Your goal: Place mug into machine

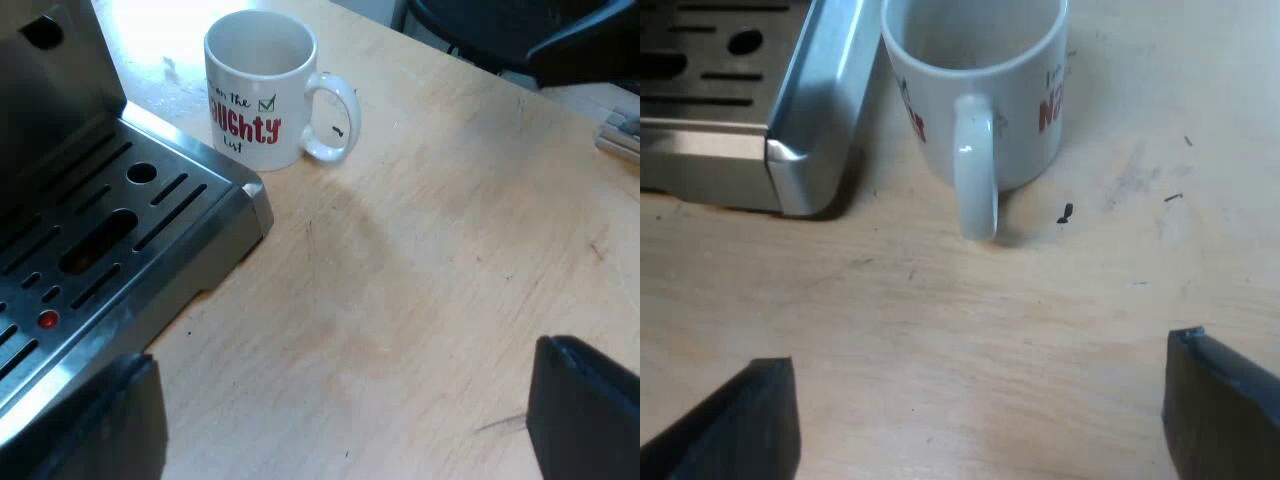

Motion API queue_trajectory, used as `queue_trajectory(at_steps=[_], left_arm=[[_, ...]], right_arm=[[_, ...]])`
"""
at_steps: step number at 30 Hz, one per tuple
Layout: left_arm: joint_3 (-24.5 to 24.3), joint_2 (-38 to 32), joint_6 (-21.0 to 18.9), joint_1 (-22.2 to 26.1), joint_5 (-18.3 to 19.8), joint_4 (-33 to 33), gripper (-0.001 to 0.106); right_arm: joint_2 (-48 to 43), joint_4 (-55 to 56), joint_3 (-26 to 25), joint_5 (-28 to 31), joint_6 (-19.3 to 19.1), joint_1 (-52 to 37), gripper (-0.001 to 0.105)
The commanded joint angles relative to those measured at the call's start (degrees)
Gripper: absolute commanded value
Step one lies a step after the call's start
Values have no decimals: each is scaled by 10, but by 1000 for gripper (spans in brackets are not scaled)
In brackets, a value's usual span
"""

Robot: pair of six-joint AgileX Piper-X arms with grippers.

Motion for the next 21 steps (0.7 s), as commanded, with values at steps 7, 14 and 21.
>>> queue_trajectory(at_steps=[7,14,21], left_arm=[[-2,1,-10,-2,-6,-9,81],[25,8,-19,-2,-6,-29,81],[72,8,-35,-2,-6,-73,81]], right_arm=[[-1,-158,93,-14,-2,1,79],[-1,-244,160,-14,-1,1,79],[0,-322,194,-14,-1,1,79]])
